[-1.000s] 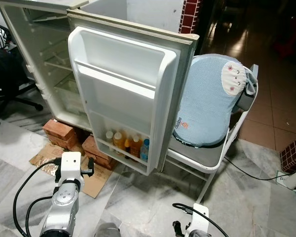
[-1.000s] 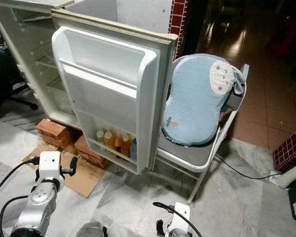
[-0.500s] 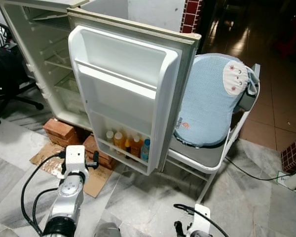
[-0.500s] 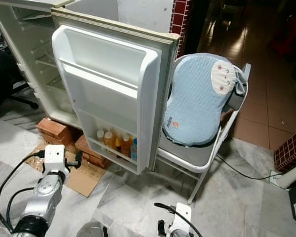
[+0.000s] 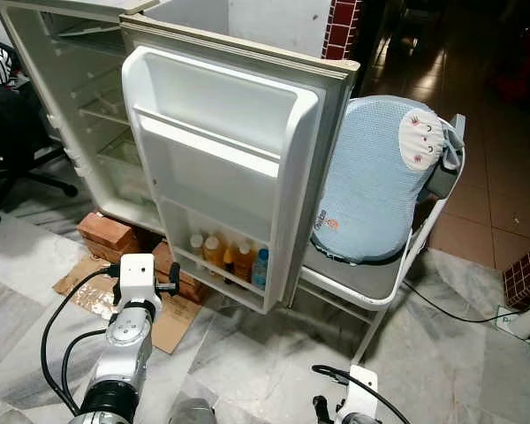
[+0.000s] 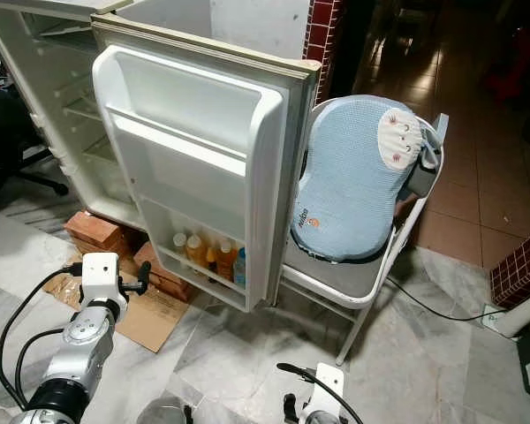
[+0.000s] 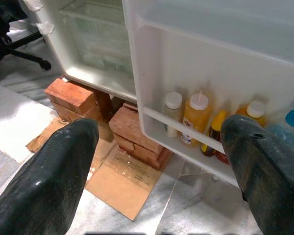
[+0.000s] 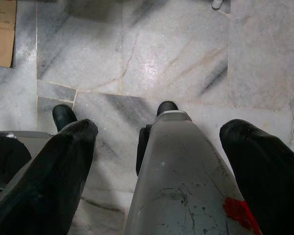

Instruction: Restocking fridge

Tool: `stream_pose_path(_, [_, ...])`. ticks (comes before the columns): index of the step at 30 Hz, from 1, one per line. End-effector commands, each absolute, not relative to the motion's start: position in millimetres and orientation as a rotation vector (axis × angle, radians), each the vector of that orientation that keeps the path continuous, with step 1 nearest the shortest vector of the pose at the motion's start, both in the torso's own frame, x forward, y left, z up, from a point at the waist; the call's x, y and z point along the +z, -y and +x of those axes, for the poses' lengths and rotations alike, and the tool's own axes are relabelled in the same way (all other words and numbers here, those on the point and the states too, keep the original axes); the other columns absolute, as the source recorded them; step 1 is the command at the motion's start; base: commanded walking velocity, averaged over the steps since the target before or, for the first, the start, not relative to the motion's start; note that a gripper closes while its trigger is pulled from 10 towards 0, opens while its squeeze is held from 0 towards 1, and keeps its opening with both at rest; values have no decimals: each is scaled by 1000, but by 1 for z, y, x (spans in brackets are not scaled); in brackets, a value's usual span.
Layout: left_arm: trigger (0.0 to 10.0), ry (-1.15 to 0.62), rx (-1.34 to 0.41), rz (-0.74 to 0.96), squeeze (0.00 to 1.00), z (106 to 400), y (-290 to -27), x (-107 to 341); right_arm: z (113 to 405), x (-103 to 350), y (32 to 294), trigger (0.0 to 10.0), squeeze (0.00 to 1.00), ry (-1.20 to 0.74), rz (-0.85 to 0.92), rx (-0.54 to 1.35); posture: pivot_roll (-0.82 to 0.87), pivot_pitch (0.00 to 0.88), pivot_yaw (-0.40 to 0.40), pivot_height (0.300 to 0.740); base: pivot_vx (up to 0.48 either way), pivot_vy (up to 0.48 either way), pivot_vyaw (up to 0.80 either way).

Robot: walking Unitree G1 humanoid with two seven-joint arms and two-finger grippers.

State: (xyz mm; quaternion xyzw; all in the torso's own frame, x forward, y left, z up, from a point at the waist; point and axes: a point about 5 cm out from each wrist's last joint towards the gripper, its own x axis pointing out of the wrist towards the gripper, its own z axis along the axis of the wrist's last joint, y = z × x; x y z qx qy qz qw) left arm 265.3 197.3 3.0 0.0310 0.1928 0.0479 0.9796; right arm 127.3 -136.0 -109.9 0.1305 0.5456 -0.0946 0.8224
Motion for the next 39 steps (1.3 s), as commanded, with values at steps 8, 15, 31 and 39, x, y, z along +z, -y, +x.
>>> stream_pose_path(8, [10000,-396,96,75,0,264,-198,2,318,20,131,10000,0,-431,-4,181,78,0,-105,740,0,0,0])
stream_pose_path(15, [10000,-396,96,75,0,264,-198,2,318,20,131,10000,0,-431,-4,181,78,0,-105,740,0,0,0])
stream_pose_path(31, [10000,-396,96,75,0,264,-198,2,318,20,131,10000,0,-431,-4,181,78,0,-105,740,0,0,0])
stream_pose_path(39, [10000,-396,96,75,0,264,-198,2,318,20,131,10000,0,-431,-4,181,78,0,-105,740,0,0,0])
